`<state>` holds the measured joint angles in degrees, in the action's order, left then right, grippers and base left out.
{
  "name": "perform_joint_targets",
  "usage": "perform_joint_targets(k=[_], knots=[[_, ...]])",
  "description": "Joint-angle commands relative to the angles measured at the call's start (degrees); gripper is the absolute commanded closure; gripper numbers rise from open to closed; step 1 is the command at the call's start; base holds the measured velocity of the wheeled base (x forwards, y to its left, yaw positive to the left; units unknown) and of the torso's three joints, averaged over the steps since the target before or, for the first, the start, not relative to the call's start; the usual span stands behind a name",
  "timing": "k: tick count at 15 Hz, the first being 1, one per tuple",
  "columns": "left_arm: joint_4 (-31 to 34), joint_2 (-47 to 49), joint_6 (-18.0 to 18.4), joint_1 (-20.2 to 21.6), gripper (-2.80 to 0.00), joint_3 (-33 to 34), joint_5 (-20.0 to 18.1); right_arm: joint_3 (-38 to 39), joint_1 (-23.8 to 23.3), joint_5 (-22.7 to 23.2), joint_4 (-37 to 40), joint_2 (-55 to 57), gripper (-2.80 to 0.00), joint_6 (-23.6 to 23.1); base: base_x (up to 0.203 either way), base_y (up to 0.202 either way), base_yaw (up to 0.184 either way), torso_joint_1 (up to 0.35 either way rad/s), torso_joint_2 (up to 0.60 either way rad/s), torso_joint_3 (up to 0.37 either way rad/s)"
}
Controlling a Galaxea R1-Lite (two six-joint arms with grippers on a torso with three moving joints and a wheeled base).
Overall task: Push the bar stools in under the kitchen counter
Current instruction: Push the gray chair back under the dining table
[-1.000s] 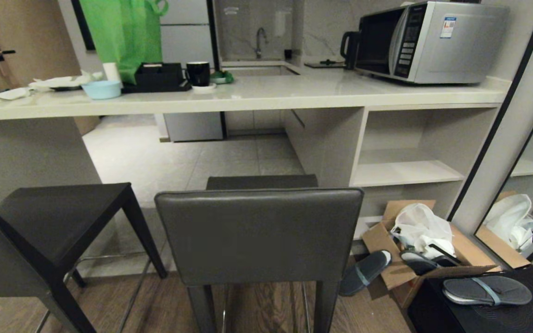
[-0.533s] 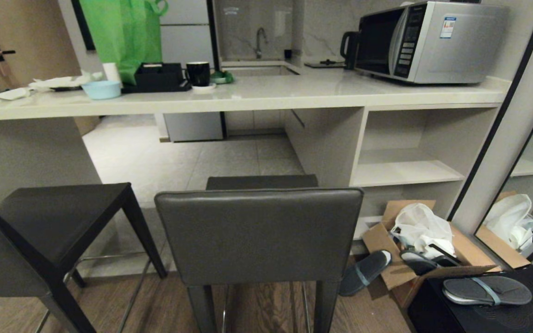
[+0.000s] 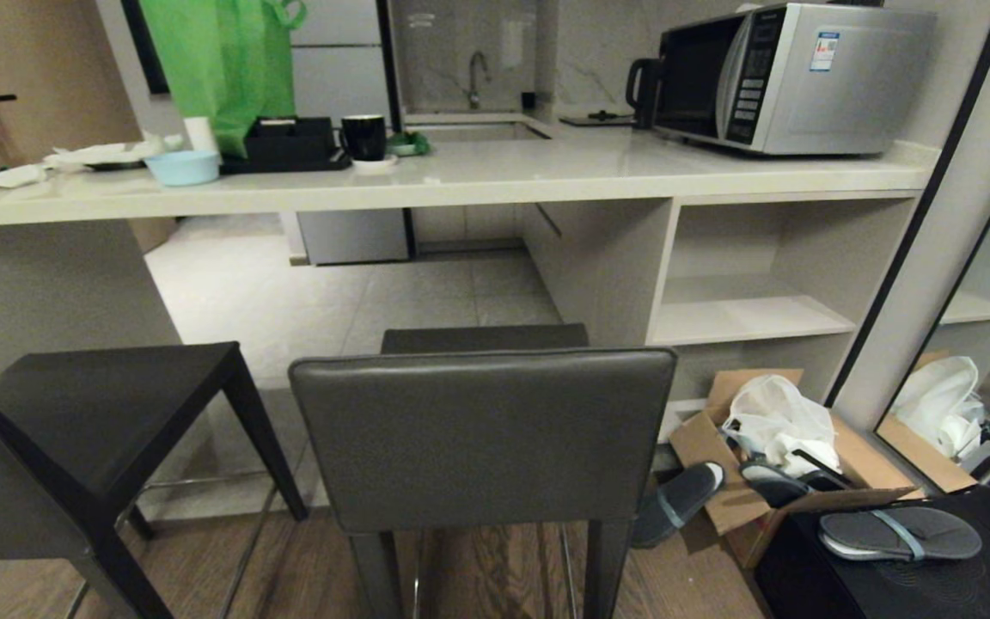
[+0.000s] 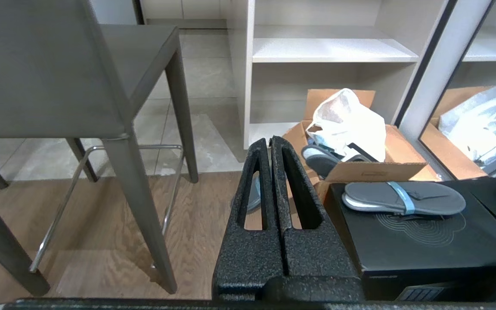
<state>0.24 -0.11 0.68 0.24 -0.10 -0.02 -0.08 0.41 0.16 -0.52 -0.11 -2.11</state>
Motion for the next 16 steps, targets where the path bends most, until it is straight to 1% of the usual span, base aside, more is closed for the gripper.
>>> perform_joint_targets(k=[1, 16], knots=[[0.02, 0.11, 0.02, 0.02, 0.00, 0.01, -0.03, -0.01, 0.02, 0.02, 0.00, 0.11, 0.00, 0.00, 0.001, 0.117, -0.017, 0.002, 0.00, 0.002], [0.02, 0.11, 0.11, 0.02, 0.00, 0.01, -0.06, -0.01, 0.02, 0.02, -0.02, 0.11, 0.00, 0.37, 0.000, 0.195, -0.001, 0.002, 0.00, 0.002]])
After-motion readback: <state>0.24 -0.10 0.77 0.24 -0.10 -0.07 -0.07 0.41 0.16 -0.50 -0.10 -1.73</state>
